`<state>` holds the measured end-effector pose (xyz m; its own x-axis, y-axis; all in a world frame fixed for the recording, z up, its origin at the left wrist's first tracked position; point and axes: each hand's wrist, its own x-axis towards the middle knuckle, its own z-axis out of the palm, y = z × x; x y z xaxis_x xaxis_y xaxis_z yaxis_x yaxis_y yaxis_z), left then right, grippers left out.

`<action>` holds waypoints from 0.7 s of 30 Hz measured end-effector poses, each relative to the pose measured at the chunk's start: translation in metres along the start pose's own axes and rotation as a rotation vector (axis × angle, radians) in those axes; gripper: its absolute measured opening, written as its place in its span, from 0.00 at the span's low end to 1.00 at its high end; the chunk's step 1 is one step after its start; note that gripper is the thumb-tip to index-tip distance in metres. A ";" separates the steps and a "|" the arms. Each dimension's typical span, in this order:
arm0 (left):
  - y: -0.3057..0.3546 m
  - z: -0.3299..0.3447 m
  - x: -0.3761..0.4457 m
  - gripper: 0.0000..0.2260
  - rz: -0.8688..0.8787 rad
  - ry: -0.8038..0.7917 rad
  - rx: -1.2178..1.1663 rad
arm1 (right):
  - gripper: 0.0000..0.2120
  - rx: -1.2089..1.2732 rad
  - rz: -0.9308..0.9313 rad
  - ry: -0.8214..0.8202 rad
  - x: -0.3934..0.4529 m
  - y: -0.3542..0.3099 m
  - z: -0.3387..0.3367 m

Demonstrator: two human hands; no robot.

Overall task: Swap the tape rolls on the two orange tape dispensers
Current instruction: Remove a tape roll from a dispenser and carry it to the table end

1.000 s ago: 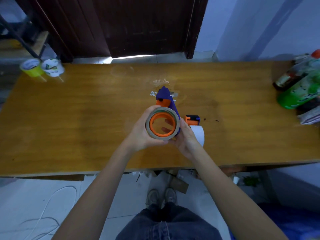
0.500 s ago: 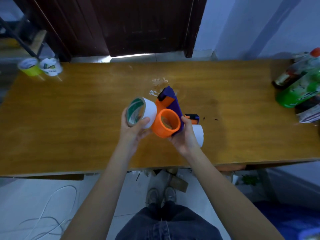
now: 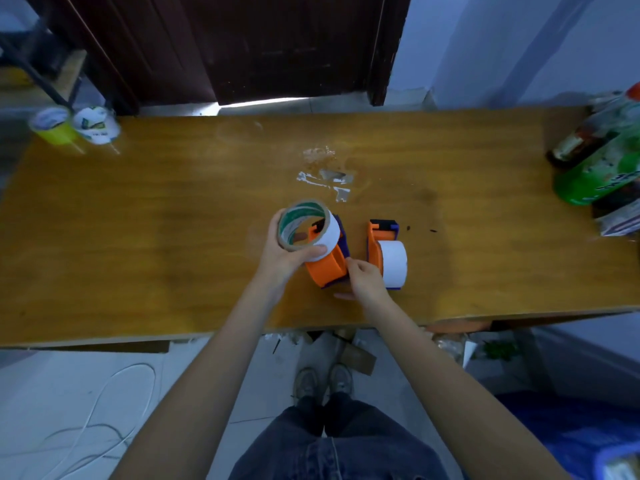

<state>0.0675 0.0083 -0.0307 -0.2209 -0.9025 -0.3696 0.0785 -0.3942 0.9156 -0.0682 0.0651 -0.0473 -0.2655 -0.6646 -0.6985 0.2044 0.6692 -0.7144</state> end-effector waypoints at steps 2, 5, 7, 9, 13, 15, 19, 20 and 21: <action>-0.002 0.002 0.003 0.41 0.040 -0.024 0.123 | 0.17 0.023 0.037 -0.015 -0.001 0.001 0.000; -0.008 0.006 0.007 0.40 0.081 -0.068 0.211 | 0.20 0.051 0.076 -0.017 -0.003 0.002 0.002; -0.012 0.008 0.008 0.39 0.095 -0.093 0.249 | 0.21 0.080 0.123 -0.027 -0.005 0.001 0.003; -0.014 0.010 0.009 0.38 0.113 -0.126 0.281 | 0.21 0.043 0.159 -0.027 -0.007 0.001 0.001; -0.018 0.010 0.011 0.37 0.144 -0.170 0.317 | 0.23 -0.087 0.211 -0.018 -0.013 -0.001 -0.002; -0.019 0.009 0.010 0.36 0.142 -0.172 0.317 | 0.23 -0.145 0.222 -0.008 -0.017 -0.002 -0.004; -0.015 0.014 0.004 0.39 0.150 -0.183 0.316 | 0.23 -0.565 -0.116 0.098 -0.031 0.001 -0.013; -0.012 0.015 0.001 0.37 0.163 -0.176 0.310 | 0.23 -0.628 -0.200 0.127 -0.036 -0.003 -0.017; -0.008 0.015 -0.002 0.36 0.176 -0.162 0.306 | 0.22 -0.660 -0.277 0.148 -0.041 -0.009 -0.020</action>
<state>0.0527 0.0158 -0.0349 -0.3828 -0.9030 -0.1952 -0.1589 -0.1438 0.9768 -0.0777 0.0932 -0.0114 -0.3592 -0.8181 -0.4491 -0.4870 0.5748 -0.6576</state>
